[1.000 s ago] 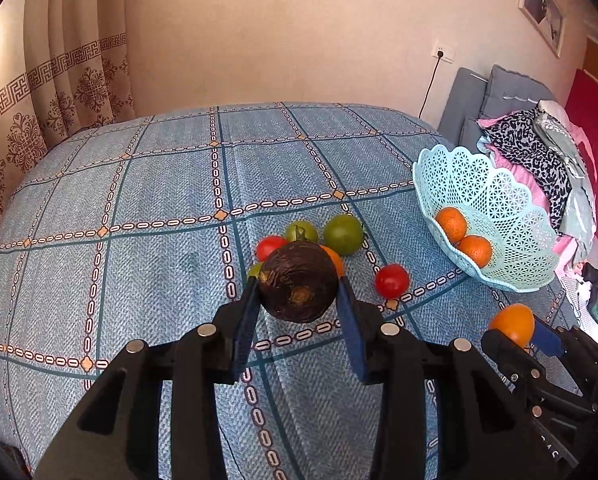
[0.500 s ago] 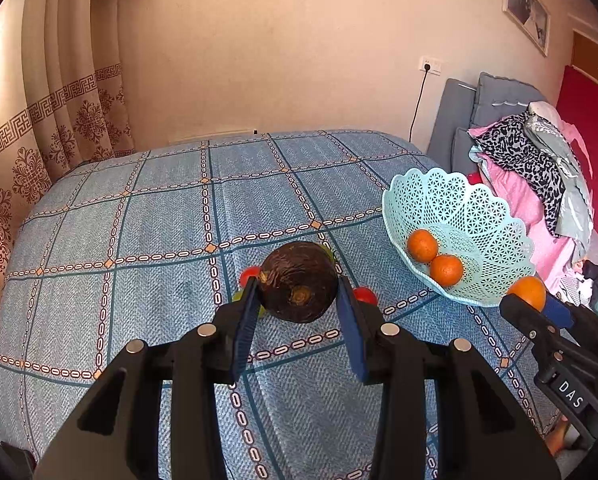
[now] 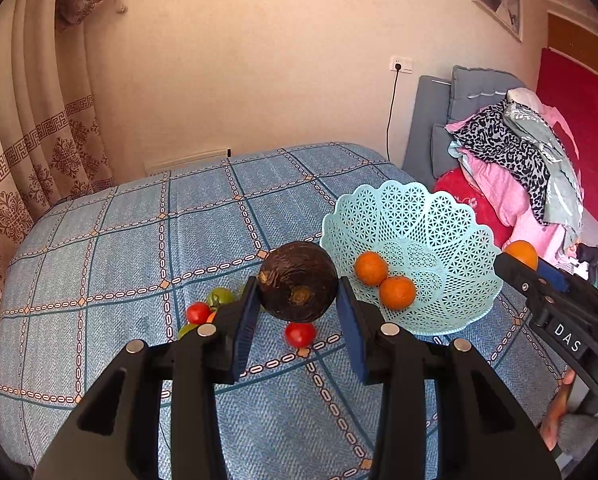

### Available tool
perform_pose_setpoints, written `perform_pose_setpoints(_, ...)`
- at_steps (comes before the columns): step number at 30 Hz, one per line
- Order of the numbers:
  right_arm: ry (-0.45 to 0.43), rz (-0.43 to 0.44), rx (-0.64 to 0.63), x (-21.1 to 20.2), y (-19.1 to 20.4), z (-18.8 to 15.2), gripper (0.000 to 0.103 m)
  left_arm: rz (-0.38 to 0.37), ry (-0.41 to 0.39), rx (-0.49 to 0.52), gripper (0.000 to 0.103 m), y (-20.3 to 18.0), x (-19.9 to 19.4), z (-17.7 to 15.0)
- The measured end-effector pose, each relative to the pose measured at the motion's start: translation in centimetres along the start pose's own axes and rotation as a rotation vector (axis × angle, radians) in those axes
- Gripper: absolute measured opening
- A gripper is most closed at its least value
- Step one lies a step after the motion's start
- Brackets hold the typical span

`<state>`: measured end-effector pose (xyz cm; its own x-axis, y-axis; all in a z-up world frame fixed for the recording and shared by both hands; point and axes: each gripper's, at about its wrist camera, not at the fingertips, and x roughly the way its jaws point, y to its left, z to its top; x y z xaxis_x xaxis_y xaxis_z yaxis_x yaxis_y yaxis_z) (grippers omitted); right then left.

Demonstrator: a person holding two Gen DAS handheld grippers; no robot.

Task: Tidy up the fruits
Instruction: 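Carry both fruits to the basket and open the right tool over it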

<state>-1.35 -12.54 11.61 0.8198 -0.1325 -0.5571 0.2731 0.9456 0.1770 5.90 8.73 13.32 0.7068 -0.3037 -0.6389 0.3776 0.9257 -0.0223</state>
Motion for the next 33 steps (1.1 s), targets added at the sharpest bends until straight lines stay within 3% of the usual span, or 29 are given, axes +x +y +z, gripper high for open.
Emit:
perform_pose_setpoints(16,0.032,-0.001,0.007,3.6,-2.1,1.0,0.046,-0.039,0.046,0.046,0.040,-4.7,3.7,1.8)
perform_pose_setpoints(23,0.000,-0.023,-0.013,3.7,-2.0,1.5,0.046,-0.050,0.058,0.053,0.040,-5.9,5.2,2.7)
perform_pose_setpoints(33,-0.014,-0.022,0.062,3.6,-3.9,1.2,0.047,-0.067,0.089,0.083,0.040,-7.7,7.2,3.4)
